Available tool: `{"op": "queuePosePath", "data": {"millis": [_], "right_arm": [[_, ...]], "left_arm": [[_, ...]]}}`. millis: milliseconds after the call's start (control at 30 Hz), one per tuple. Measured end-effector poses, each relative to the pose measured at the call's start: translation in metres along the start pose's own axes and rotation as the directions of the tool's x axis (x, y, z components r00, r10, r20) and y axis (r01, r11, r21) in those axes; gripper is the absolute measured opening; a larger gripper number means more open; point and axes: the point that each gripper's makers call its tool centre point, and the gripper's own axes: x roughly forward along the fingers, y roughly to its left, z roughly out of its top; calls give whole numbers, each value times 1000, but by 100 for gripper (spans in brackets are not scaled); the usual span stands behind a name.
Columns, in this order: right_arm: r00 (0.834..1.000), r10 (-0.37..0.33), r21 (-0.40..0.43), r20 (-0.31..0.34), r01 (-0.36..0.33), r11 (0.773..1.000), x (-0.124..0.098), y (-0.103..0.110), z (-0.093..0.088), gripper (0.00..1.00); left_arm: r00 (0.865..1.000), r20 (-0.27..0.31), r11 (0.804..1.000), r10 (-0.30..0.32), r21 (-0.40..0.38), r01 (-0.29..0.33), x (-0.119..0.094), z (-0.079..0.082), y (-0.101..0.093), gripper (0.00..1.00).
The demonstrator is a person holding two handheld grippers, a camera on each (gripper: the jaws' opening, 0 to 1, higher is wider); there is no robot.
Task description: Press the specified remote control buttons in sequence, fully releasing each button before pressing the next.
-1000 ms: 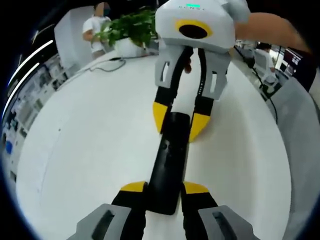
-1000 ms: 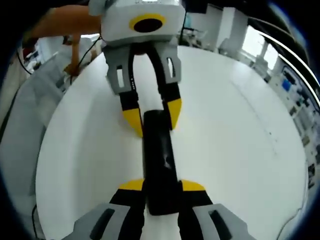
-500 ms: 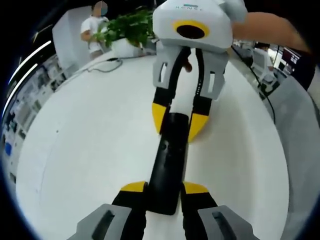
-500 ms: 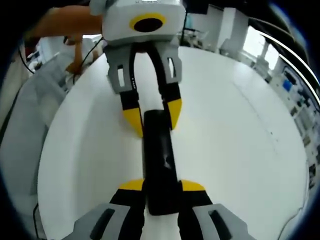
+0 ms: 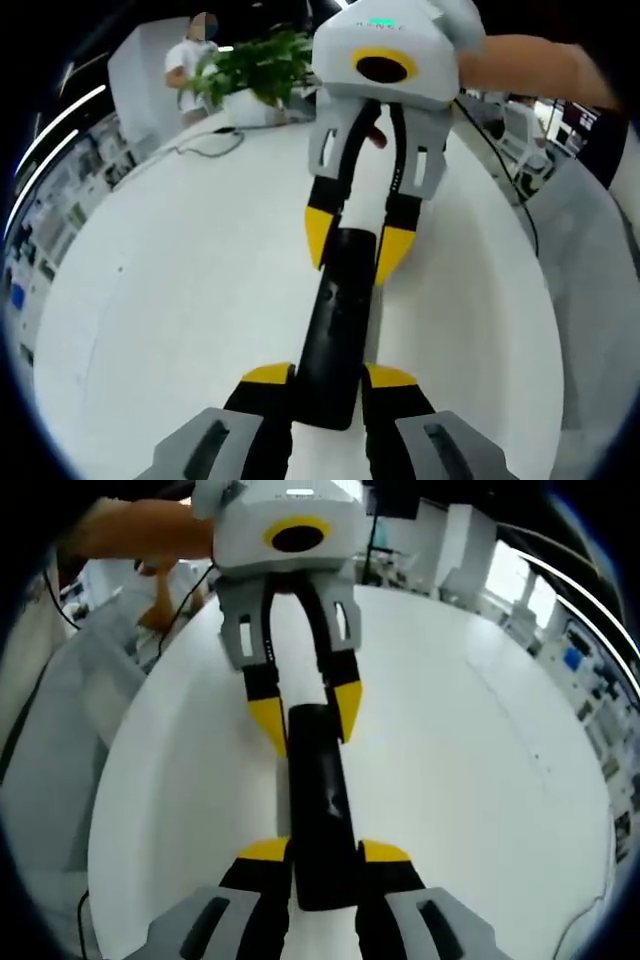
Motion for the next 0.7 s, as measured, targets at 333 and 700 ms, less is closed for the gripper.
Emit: {"op": "queuePosePath", "data": {"millis": [333, 700], "right_arm": [[1000, 7, -21, 2, -7, 1000, -9, 22, 6, 22], [1000, 7, -26, 12, -7, 1000, -21, 56, 5, 22]], "left_arm": [[1000, 8, 1000, 7, 6, -7, -12, 5, -25, 25], [1000, 22, 1000, 5, 12, -6, -20, 6, -56, 25]]}}
